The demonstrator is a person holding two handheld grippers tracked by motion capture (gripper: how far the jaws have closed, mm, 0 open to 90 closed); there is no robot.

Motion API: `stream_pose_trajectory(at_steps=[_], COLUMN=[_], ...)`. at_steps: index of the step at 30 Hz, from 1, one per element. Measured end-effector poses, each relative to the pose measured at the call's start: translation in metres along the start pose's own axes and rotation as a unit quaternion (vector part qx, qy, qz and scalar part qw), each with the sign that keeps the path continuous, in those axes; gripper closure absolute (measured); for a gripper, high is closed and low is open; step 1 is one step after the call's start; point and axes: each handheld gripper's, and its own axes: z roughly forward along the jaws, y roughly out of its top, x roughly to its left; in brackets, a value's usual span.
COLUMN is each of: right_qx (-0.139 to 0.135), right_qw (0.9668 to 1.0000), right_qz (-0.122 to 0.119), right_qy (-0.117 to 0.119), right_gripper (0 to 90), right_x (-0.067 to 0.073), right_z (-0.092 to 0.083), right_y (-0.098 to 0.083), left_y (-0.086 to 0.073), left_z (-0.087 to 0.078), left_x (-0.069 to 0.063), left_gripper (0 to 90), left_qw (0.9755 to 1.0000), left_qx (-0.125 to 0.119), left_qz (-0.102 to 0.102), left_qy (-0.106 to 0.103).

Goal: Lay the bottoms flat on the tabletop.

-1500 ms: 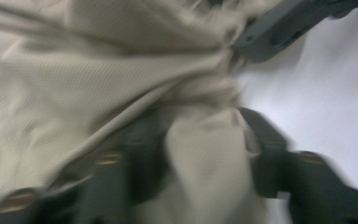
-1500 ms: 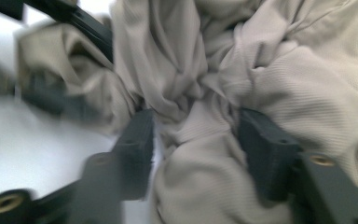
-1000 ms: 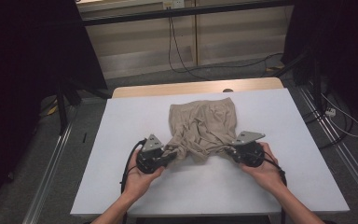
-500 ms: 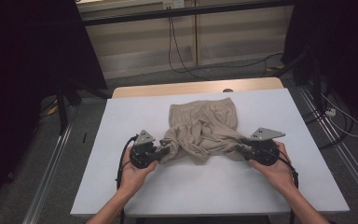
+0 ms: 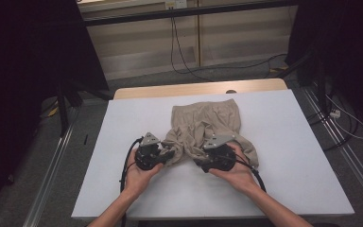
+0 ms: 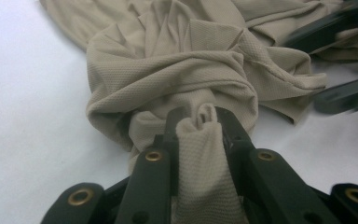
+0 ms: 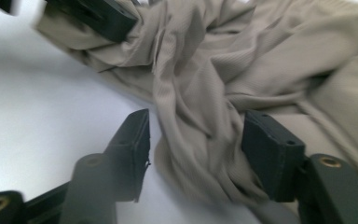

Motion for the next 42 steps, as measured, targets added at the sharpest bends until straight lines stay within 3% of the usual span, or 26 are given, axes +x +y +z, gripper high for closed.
stream_pose_trajectory(at_steps=[1, 2, 3, 4, 5, 7, 13, 16, 21, 27, 30, 32, 35, 37, 40, 42], right_qx=[0.008, 0.026, 0.033, 0.03, 0.032, 0.035, 0.054, 0.062, 0.069, 0.079, 0.082, 0.071, 0.046, 0.014, 0.005, -0.003], right_qw=[1.0, 0.9995, 0.9993, 0.9995, 0.9995, 0.9992, 0.9979, 0.9972, 0.997, 0.9938, 0.9882, 0.9875, 0.9897, 0.9917, 0.9912, 0.9914], right_qz=[-0.004, -0.011, -0.011, -0.002, 0.001, 0.014, 0.014, 0.027, 0.036, 0.059, 0.092, 0.108, 0.109, 0.102, 0.108, 0.115], right_qy=[-0.004, -0.011, -0.015, -0.008, -0.002, 0.017, 0.031, 0.032, -0.002, -0.05, -0.092, -0.091, -0.08, -0.077, -0.076, -0.063], right_gripper=[48.7, 64.4, 68.8, 79.3, 81.6, 84.1, 84.3, 84.4, 84.7, 84.7, 82.9, 76.3, 60.3, 43.6, 35.5, 34.4], right_x=[0.0, 0.001, 0.0, -0.001, -0.002, -0.004, -0.002, -0.005, -0.01, -0.026, -0.034, -0.038, -0.035, -0.024, -0.02, -0.015], right_z=[0.005, 0.009, 0.009, 0.004, 0.001, -0.019, -0.046, -0.062, -0.087, -0.113, -0.127, -0.133, -0.139, -0.146, -0.149, -0.151], right_y=[-0.001, -0.004, -0.006, -0.008, -0.008, -0.018, -0.039, -0.051, -0.07, -0.089, -0.098, -0.102, -0.1, -0.094, -0.092, -0.091], left_y=[-0.001, -0.001, -0.002, -0.002, -0.003, -0.003, -0.003, -0.003, -0.005, -0.005, -0.005, -0.005, -0.011, -0.015, -0.023, -0.028], left_z=[0.0, -0.001, -0.001, -0.002, -0.002, -0.003, -0.004, -0.004, -0.003, -0.005, -0.006, -0.008, -0.018, -0.024, -0.031, -0.033], left_x=[-0.001, 0.0, 0.0, 0.0, 0.0, 0.001, 0.0, 0.0, -0.002, -0.01, -0.013, -0.016, -0.03, -0.038, -0.051, -0.062], left_gripper=[75.8, 75.9, 75.9, 75.9, 75.9, 75.9, 75.9, 75.9, 75.6, 75.9, 77.0, 78.6, 80.6, 81.5, 81.7, 82.0], left_qw=[1.0, 1.0, 1.0, 1.0, 1.0, 1.0, 1.0, 1.0, 0.9999, 0.9999, 0.9997, 0.9994, 0.9987, 0.9978, 0.9961, 0.9943], left_qx=[0.001, 0.002, 0.003, 0.003, 0.002, 0.001, 0.001, 0.002, 0.0, 0.0, 0.001, 0.003, 0.008, 0.01, 0.018, 0.028], left_qz=[-0.002, -0.002, -0.005, -0.002, -0.004, -0.009, -0.008, -0.005, -0.014, 0.0, 0.001, 0.002, 0.012, 0.019, 0.026, 0.031], left_qy=[-0.001, -0.002, -0.003, -0.002, -0.002, -0.001, 0.001, 0.002, -0.008, -0.014, -0.024, -0.033, -0.05, -0.063, -0.082, -0.098])
